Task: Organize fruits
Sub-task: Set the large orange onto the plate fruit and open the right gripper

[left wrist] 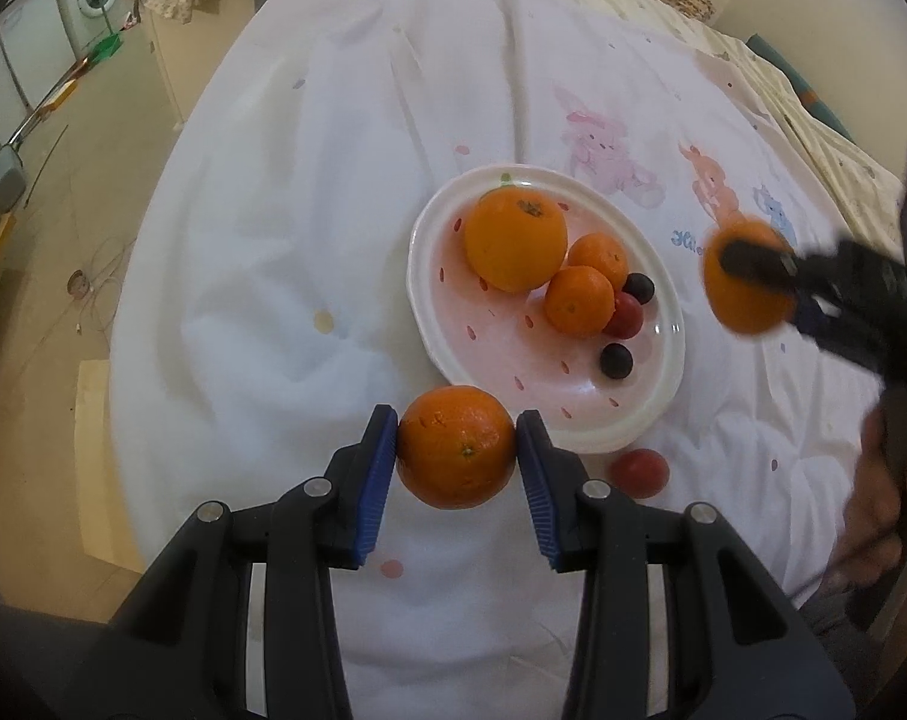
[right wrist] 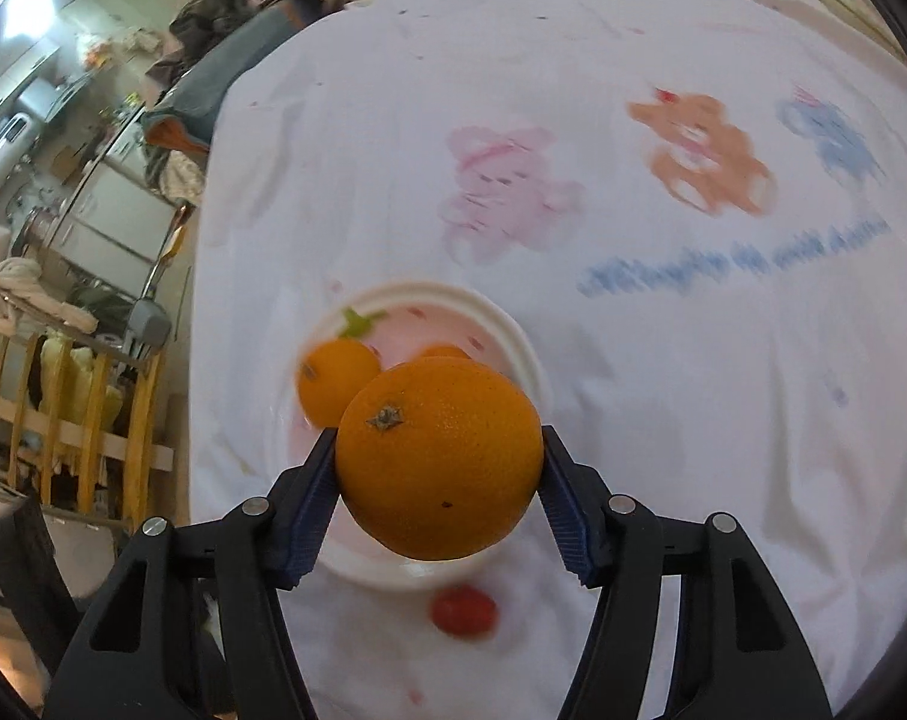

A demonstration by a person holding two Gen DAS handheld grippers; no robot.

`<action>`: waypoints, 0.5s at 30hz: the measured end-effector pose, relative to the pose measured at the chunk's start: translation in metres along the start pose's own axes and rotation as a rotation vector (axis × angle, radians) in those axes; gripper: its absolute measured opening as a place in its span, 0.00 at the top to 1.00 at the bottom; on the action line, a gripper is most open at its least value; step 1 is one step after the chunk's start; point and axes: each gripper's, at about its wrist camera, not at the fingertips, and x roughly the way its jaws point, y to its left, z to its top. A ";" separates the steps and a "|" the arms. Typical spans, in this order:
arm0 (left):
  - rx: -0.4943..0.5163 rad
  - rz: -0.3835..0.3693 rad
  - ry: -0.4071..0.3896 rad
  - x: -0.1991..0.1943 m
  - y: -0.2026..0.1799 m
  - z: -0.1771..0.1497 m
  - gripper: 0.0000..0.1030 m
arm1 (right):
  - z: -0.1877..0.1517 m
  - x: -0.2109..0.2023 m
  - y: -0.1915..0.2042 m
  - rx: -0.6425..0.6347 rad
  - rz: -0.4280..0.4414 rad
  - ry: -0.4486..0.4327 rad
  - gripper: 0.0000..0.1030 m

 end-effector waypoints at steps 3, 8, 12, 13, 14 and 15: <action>-0.018 0.004 0.006 0.001 0.005 0.003 0.65 | 0.018 0.023 0.008 -0.005 0.008 0.027 0.37; -0.047 0.006 0.017 0.005 0.013 0.009 0.65 | 0.037 0.067 0.015 0.001 0.010 0.084 0.37; -0.054 0.010 0.005 0.004 0.014 0.014 0.65 | 0.048 0.088 0.012 0.018 0.007 0.083 0.37; -0.057 0.009 0.003 0.004 0.015 0.014 0.65 | 0.049 0.090 0.011 0.027 0.017 0.080 0.37; -0.060 0.008 0.003 0.004 0.016 0.015 0.65 | 0.052 0.092 0.009 0.038 0.032 0.079 0.37; -0.063 0.007 0.004 0.004 0.016 0.015 0.65 | 0.053 0.093 0.009 0.043 0.039 0.081 0.37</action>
